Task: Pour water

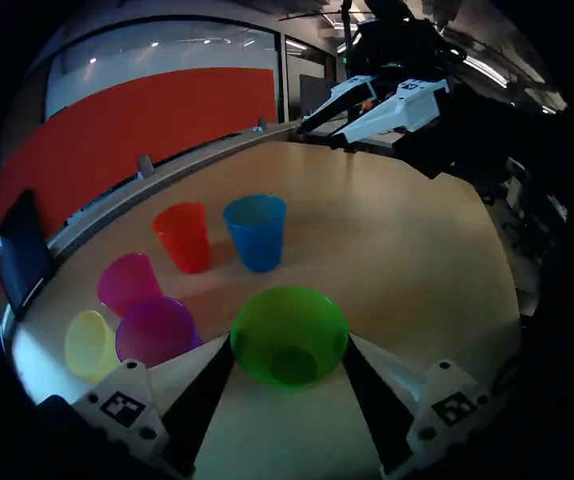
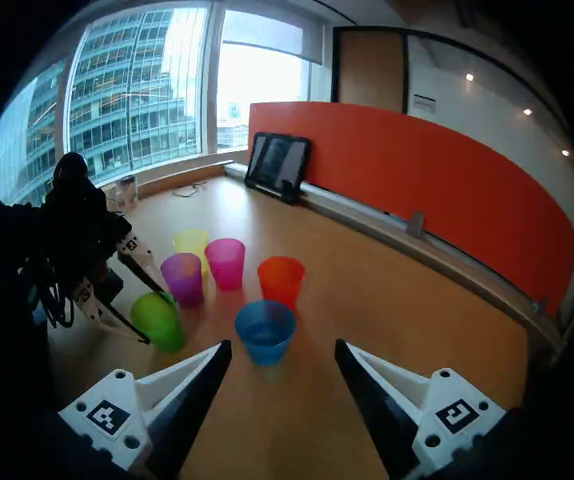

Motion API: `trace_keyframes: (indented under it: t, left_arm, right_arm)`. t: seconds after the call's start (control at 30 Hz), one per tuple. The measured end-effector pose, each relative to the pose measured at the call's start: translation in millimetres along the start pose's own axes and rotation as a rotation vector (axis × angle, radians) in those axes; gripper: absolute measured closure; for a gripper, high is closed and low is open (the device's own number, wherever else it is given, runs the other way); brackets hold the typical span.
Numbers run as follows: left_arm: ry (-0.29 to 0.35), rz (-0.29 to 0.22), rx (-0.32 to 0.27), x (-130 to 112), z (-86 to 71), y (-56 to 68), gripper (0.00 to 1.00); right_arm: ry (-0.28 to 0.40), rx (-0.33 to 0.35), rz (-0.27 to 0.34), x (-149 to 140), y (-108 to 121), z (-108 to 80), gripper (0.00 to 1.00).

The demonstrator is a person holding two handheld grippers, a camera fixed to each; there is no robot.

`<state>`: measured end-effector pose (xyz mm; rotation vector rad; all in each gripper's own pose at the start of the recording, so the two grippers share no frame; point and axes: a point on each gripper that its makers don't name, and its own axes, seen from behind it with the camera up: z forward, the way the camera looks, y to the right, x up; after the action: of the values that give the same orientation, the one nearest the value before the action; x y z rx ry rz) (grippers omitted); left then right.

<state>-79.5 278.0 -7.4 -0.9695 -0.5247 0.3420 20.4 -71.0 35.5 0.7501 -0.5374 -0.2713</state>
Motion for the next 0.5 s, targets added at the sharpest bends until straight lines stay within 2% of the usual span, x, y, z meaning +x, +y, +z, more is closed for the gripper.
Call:
trace_keyframes:
  t: [0.5]
  left_arm:
    - [0.055,-0.007,-0.007,20.1,-18.4,1.1,0.13]
  right_arm:
    - [0.003,0.003,-0.003,3.0,-3.1,1.1,0.0]
